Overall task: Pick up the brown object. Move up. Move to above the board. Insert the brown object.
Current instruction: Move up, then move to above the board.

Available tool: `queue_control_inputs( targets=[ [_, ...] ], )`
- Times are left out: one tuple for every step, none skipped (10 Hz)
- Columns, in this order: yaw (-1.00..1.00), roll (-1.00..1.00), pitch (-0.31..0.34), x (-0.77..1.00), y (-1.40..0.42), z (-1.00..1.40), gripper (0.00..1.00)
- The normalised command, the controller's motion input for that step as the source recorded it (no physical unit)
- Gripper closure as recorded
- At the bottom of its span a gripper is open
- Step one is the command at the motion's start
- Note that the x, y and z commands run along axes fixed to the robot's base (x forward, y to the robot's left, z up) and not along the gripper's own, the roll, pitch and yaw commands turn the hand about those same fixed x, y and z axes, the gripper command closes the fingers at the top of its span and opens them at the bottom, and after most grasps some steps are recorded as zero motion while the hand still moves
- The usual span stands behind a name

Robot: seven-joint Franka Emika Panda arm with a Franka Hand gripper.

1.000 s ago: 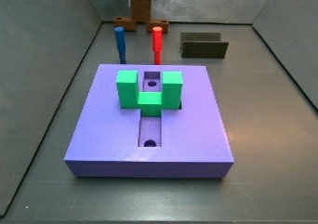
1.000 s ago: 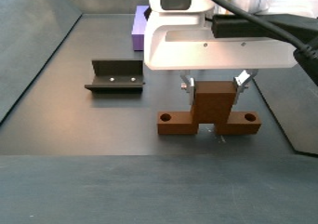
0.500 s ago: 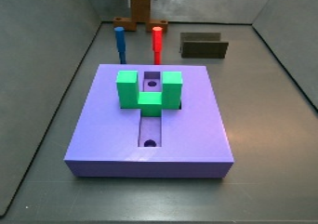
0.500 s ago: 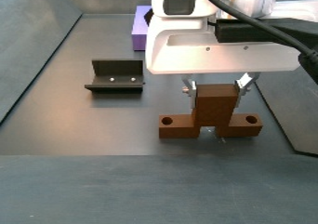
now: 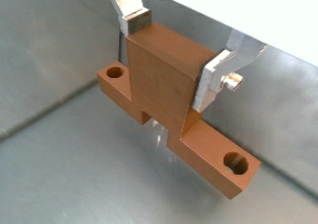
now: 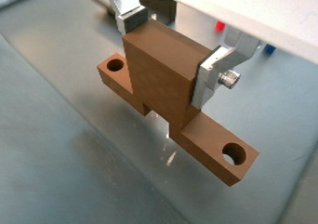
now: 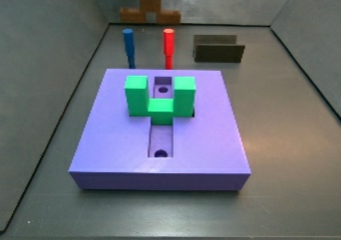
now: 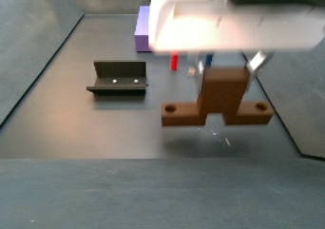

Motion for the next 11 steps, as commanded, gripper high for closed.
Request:
queue_control_inputs(
  targets=[
    [-0.01,0.07,0.051,0.02,0.01,0.32,1.0],
    [0.0,0.0,0.0,0.0,0.0,1.4,1.0],
    [0.0,-0.03,0.019,-0.03,-0.01,1.4,1.0],
    [0.0,0.0,0.016,-0.06,-0.01,1.4,1.0],
    [0.0,0.01,0.003,-0.03,0.0,1.4,1.0],
    [0.0,-0.01,0.038,0.04,0.01,1.4,1.0],
    [0.0,0.0,0.089,0.02,0.0,0.62,1.0],
    [0.0,0.01,0.075,0.01,0.0,0.21,1.0],
    [-0.01,-0.09,0.117,0.18,-1.4,0.12,1.0],
    [-0.01,-0.08,0.107,0.17,-1.4,0.13,1.0],
    [0.0,-0.02,0.057,0.16,-1.4,0.13,1.0]
  ],
)
